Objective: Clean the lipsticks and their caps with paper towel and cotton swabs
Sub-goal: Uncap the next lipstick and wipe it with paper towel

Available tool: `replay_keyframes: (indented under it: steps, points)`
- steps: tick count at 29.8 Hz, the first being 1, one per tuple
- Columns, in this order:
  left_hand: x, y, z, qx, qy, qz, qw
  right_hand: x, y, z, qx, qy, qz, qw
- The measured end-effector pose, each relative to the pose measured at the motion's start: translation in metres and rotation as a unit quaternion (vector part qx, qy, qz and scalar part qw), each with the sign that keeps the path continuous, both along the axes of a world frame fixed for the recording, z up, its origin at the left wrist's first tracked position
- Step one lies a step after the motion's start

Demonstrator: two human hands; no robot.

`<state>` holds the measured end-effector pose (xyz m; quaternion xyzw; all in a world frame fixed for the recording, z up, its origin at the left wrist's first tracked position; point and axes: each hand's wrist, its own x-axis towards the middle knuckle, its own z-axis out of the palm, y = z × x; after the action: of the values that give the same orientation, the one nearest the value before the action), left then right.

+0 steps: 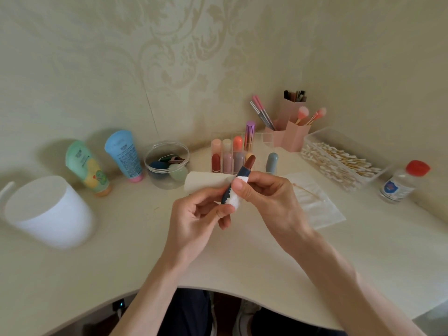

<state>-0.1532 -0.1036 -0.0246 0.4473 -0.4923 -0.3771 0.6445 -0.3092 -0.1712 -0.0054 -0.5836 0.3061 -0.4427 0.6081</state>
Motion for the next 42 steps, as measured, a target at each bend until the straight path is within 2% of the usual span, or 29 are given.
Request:
replay_keyframes:
  steps: [4,10,20,27,32,37,42]
  points:
    - [0.004,0.002,0.002,0.024,0.046,-0.051,0.997,-0.002,-0.001,0.001,-0.013,-0.008,0.024,1.000]
    - [0.008,0.002,-0.007,0.034,-0.016,-0.077,0.996,-0.002,-0.002,0.002,-0.025,-0.009,0.028,0.999]
    - [0.004,0.006,-0.003,0.063,0.002,-0.105,0.992,-0.007,-0.013,-0.002,-0.157,0.075,-0.007,0.985]
    - [0.005,0.008,-0.001,0.076,-0.030,-0.119,0.990,-0.012,-0.017,-0.002,-0.162,0.062,-0.006,0.985]
    - [0.002,0.008,0.000,0.106,0.015,-0.141,0.984,-0.012,-0.018,-0.005,-0.152,0.096,0.022,0.983]
    - [0.001,0.006,-0.001,0.094,-0.038,-0.109,0.989,-0.006,-0.015,-0.006,-0.164,0.085,0.049,0.982]
    - [0.001,0.007,-0.001,0.097,0.003,-0.092,0.991,-0.013,-0.017,-0.001,-0.179,0.119,0.074,0.974]
